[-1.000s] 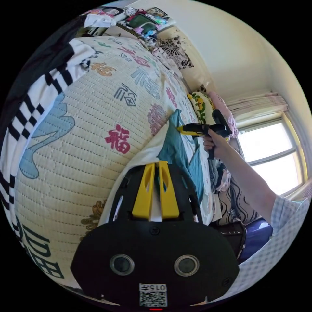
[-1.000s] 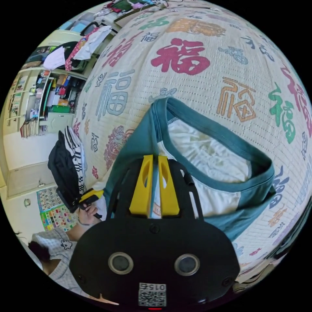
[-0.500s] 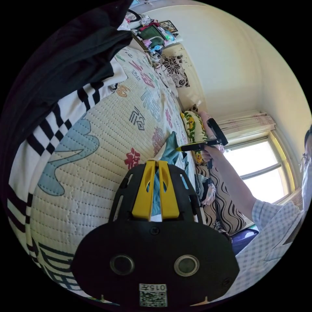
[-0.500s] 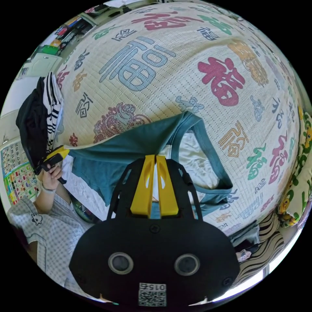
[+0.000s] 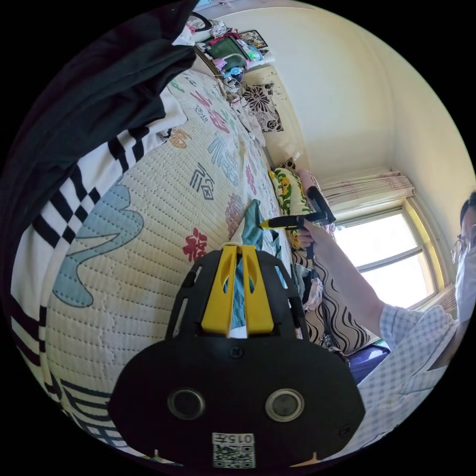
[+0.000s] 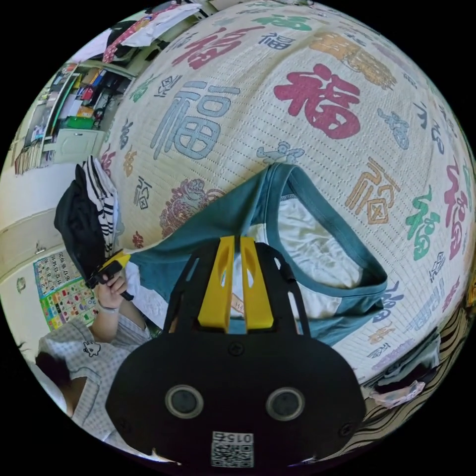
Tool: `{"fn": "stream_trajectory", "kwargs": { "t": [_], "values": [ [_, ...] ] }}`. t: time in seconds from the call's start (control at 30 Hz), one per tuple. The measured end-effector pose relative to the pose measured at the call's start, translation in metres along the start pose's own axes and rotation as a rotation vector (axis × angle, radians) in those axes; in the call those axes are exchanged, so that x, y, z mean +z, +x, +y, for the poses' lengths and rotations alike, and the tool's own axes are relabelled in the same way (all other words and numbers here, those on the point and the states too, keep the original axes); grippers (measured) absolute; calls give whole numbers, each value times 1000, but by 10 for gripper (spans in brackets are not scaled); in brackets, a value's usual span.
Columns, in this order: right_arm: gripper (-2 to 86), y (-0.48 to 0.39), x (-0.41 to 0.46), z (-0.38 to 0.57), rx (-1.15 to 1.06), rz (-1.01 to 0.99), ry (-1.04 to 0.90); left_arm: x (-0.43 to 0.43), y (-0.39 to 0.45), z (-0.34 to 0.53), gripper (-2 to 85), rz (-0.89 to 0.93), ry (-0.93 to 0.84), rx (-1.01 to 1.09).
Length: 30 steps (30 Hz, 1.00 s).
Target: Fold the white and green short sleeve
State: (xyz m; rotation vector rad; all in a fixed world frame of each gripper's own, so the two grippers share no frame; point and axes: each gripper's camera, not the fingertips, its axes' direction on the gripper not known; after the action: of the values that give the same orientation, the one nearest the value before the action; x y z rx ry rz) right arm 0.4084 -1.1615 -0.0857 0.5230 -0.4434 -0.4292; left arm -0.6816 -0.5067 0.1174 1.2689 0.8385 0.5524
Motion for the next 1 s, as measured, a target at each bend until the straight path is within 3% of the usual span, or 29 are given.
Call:
{"fn": "stream_trajectory", "kwargs": {
  "t": [0.13, 0.4, 0.5, 0.6, 0.7, 0.87, 1.0],
  "values": [
    [-9, 1, -15, 0, -23, -111, 59, 2, 0, -3, -1, 3, 5, -3],
    [-10, -9, -60, -26, -28, -112, 188, 11, 1, -5, -1, -85, 72, -21],
    [-9, -16, -55, -35, 0, 52, 114, 22, -2, -5, 2, -167, 52, -39],
    [-7, -23, -73, -11, 23, 237, 210, 21, -5, -1, 10, -156, 42, -65],
    [4, -28, -92, 40, -79, 89, 292, 10, 2, 10, 26, -203, 36, -32],
    [62, -30, -44, 108, -143, -134, 37, 49, 19, 29, 65, -112, -167, 40],
    [10, -29, -35, 131, -116, -266, 37, 84, 22, 37, 29, -105, -217, 34]
  ]
}}
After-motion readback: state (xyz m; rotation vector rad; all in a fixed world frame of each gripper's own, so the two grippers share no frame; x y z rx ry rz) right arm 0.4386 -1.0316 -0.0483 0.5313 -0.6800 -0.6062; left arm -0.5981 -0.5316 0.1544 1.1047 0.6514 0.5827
